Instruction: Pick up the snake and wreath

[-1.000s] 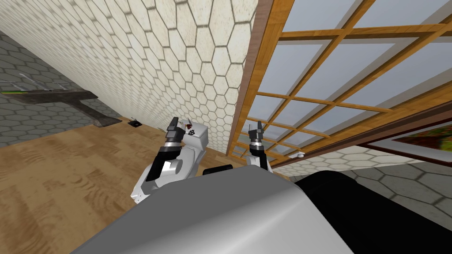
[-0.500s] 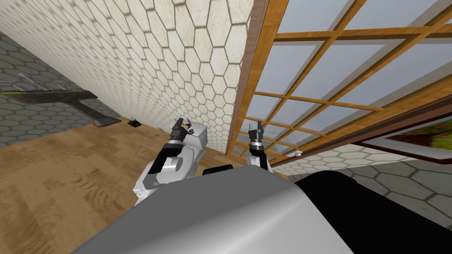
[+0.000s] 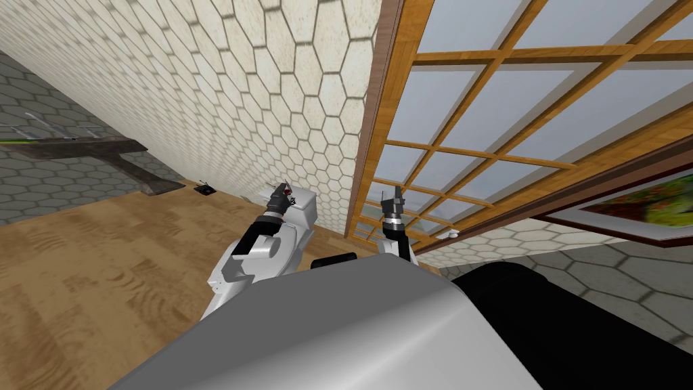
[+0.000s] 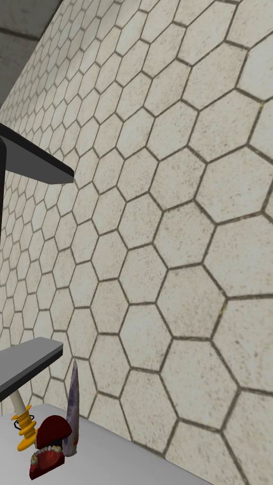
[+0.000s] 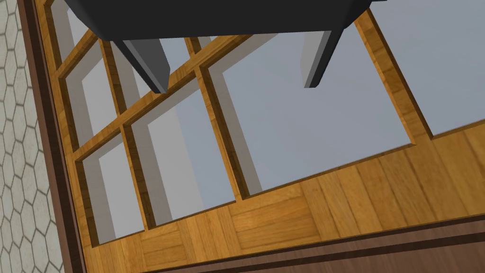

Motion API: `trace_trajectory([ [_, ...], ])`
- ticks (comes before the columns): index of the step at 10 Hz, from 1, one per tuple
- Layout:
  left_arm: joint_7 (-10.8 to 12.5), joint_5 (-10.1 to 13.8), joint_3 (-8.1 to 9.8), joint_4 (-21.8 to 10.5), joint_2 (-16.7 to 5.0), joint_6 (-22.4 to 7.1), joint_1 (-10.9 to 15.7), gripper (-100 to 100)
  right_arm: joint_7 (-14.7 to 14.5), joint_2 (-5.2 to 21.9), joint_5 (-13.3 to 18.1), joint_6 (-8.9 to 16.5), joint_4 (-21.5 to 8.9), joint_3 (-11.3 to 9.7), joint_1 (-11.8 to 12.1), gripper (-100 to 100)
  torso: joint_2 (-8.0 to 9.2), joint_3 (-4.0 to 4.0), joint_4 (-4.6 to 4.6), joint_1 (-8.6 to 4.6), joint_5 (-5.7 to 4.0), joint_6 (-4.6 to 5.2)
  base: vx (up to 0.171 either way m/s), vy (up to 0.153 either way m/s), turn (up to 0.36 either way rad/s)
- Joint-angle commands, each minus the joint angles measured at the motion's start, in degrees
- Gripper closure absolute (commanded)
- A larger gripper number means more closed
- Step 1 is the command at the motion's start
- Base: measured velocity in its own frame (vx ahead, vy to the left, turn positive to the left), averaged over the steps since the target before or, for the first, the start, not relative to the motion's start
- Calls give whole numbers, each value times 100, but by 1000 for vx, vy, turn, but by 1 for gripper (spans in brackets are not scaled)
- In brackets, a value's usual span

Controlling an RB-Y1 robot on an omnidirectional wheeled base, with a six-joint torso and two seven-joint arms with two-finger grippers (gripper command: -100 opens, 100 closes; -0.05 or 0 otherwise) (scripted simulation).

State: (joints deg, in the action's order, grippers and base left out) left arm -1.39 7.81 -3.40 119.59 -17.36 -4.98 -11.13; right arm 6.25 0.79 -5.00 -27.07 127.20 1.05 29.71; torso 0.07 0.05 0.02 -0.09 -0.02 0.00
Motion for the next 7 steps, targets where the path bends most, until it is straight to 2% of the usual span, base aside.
trace_trajectory([
  [1, -13, 46, -3, -90, -36, -286, 80, -100, 0, 0, 0, 0, 0, 0, 0, 0, 0, 0, 0, 0, 0, 0, -21, -23, -6],
  [2, -43, 135, -4, -211, -107, -458, 230, -100, 0, 0, 0, 0, 0, 0, 0, 0, -1, 0, 0, 1, 0, -1, -26, -28, -13],
  [4, -43, 135, -4, -211, -107, -674, 230, -100, 0, 0, 0, 0, 0, 0, 0, 0, 0, 0, 0, 2, 0, -1, -17, -12, -4],
  [7, -119, 299, -4, -464, -234, -1252, 534, -100, 0, 0, 0, 0, 0, 0, 0, 0, -3, -2, -1, 5, 1, -1, -16, -13, -18],
])
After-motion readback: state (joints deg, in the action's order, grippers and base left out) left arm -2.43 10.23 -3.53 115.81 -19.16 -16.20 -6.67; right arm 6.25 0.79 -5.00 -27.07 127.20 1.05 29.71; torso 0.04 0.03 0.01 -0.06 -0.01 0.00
